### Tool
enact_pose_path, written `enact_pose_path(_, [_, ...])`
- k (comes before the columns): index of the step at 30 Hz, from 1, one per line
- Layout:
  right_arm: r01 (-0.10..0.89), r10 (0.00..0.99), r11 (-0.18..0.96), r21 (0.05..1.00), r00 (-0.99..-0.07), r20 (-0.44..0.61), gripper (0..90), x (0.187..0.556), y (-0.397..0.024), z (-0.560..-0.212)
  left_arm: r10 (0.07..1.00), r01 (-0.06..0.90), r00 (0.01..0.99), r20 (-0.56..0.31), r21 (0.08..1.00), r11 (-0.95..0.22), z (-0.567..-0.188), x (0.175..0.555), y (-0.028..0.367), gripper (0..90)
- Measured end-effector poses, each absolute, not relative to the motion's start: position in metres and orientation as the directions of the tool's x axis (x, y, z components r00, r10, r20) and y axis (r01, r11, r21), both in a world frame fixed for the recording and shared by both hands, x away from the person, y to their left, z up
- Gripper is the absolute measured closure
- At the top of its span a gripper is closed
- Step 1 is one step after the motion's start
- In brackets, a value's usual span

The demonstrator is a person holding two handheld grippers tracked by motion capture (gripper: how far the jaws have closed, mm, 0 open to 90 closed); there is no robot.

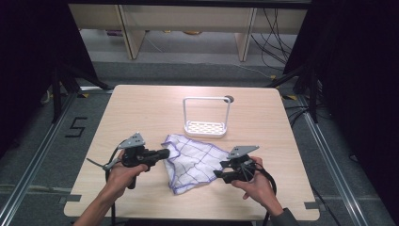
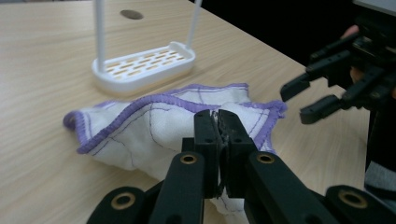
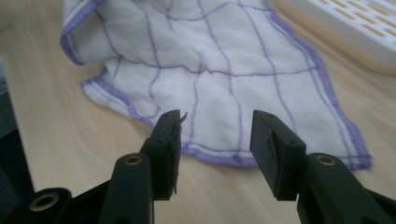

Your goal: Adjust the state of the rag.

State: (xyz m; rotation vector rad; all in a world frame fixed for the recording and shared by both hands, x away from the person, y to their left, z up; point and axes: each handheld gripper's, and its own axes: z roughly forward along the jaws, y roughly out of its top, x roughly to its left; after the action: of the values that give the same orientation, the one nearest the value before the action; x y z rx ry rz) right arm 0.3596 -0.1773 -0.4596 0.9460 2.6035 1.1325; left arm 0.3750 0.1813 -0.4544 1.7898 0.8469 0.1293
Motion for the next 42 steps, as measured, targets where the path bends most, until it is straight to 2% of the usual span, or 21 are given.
enact_pose_path(6, [0.428, 0.506, 0.557, 0.712, -0.854, 0.117, 58.9, 0.348, -0.140, -0.464, 0.607, 0.524, 0.706, -0.366, 0.846, -0.099, -0.471, 0.379, 0.203, 86.6])
enact_pose_path(12, [0.366, 0.408, 0.612, 0.701, -0.906, 0.116, 61.8, 0.342, -0.103, -0.476, 0.608, 0.531, 0.705, -0.366, 0.840, -0.110, -0.475, 0.382, 0.208, 86.5])
enact_pose_path(17, [0.360, 0.386, 0.651, 0.668, -0.915, 0.117, 63.0, 0.341, -0.081, -0.488, 0.620, 0.529, 0.703, -0.347, 0.838, -0.131, -0.477, 0.384, 0.211, 86.5])
enact_pose_path(21, [0.356, 0.377, 0.670, 0.652, -0.919, 0.116, 70.0, 0.343, -0.073, -0.495, 0.618, 0.531, 0.703, -0.351, 0.837, -0.128, -0.479, 0.385, 0.213, 86.5])
enact_pose_path(22, [0.351, 0.369, 0.684, 0.639, -0.923, 0.112, 77.6, 0.343, -0.072, -0.497, 0.624, 0.534, 0.700, -0.348, 0.835, -0.134, -0.479, 0.385, 0.214, 86.5])
enact_pose_path(23, [0.332, 0.352, 0.695, 0.638, -0.931, 0.102, 87.0, 0.343, -0.072, -0.500, 0.625, 0.532, 0.701, -0.345, 0.836, -0.136, -0.479, 0.385, 0.215, 86.5])
enact_pose_path(24, [0.332, 0.345, 0.701, 0.632, -0.932, 0.106, 88.5, 0.341, -0.073, -0.499, 0.629, 0.534, 0.697, -0.346, 0.835, -0.133, -0.479, 0.385, 0.215, 86.5])
enact_pose_path(31, [0.256, 0.302, 0.711, 0.655, -0.952, 0.043, 89.7, 0.334, -0.109, -0.477, 0.621, 0.528, 0.714, -0.324, 0.832, -0.173, -0.481, 0.378, 0.219, 86.5])
enact_pose_path(38, [0.344, 0.401, 0.661, 0.667, -0.913, 0.073, 89.7, 0.317, -0.169, -0.473, 0.563, 0.555, 0.742, -0.366, 0.805, -0.209, -0.498, 0.345, 0.212, 86.0])
enact_pose_path(42, [0.368, 0.425, 0.669, 0.646, -0.902, 0.074, 89.6, 0.310, -0.184, -0.483, 0.543, 0.554, 0.762, -0.354, 0.791, -0.262, -0.504, 0.323, 0.205, 83.4])
